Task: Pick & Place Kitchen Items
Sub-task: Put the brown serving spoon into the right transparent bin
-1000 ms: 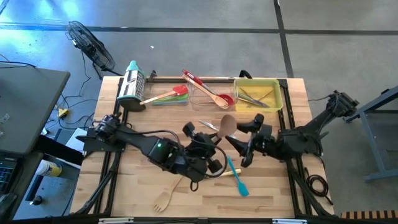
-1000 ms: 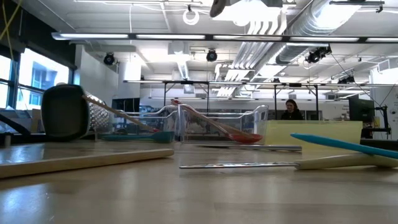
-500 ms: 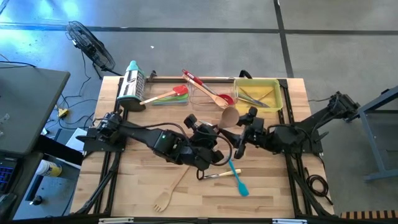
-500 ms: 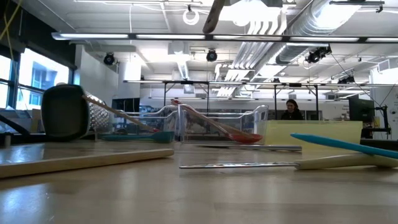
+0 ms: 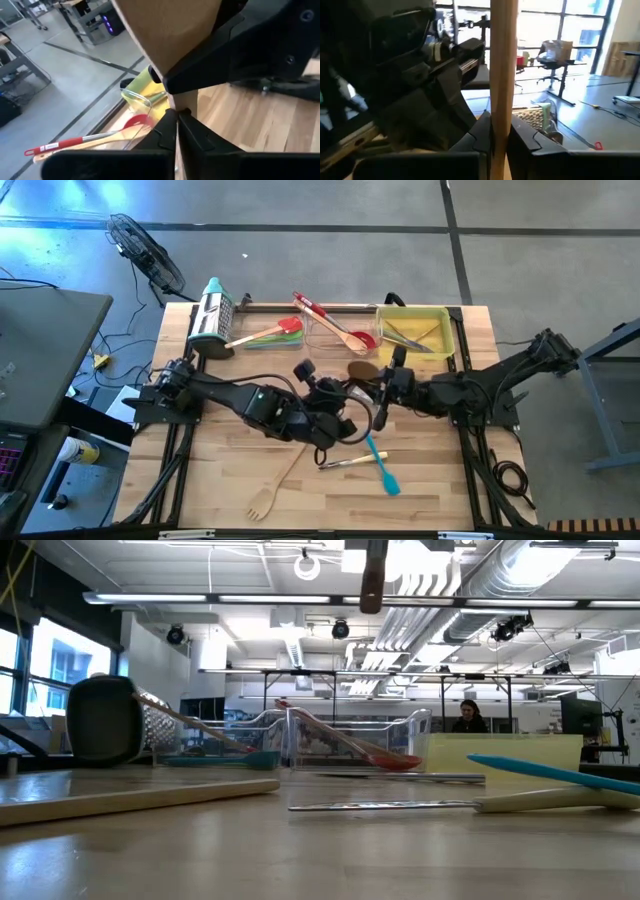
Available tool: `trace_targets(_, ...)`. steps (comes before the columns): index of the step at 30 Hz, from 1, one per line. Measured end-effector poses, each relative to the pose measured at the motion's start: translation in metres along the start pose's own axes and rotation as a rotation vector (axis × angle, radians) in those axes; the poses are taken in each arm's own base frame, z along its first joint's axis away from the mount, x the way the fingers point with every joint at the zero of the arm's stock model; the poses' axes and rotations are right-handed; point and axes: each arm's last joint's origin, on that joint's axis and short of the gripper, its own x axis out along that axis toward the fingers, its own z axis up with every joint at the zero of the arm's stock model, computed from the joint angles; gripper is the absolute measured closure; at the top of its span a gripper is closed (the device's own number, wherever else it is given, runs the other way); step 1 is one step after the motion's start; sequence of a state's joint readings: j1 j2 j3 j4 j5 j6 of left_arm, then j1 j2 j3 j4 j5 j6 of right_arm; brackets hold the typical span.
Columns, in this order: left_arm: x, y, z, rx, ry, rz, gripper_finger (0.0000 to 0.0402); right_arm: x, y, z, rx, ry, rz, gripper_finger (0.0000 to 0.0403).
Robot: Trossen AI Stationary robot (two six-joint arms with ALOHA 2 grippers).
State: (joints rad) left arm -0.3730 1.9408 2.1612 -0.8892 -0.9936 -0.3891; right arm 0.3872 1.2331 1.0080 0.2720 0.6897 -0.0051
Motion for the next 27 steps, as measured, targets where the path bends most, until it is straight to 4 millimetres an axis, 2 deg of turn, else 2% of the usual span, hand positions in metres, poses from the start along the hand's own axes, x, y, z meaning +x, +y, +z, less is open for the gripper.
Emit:
trace_targets(7, 0.001, 0.002, -0.005, 0.120, 0.027, 0.021, 0.0396, 0.006, -0.011, -0.004, -0.028, 0.043, -0.006, 0.0381)
trace_targets(11, 0.000, 0.003, -0.009, 0.161, 0.055, 0.023, 0.0386, 0.001, -0.017, -0.001, -0.066, 0.064, -0.013, 0.0381)
trace_targets(15, 0.000, 0.006, -0.014, 0.211, 0.089, 0.036, 0.0383, -0.015, -0.030, 0.011, -0.097, 0.068, -0.047, 0.0381)
trace_targets(22, -0.002, 0.011, -0.025, 0.303, 0.189, 0.020, 0.0383, -0.048, -0.063, 0.025, -0.199, 0.121, -0.225, 0.0381)
trace_targets(27, -0.004, 0.017, -0.033, 0.318, 0.281, 0.010, 0.0383, -0.058, -0.088, 0.031, -0.214, 0.136, -0.274, 0.0381)
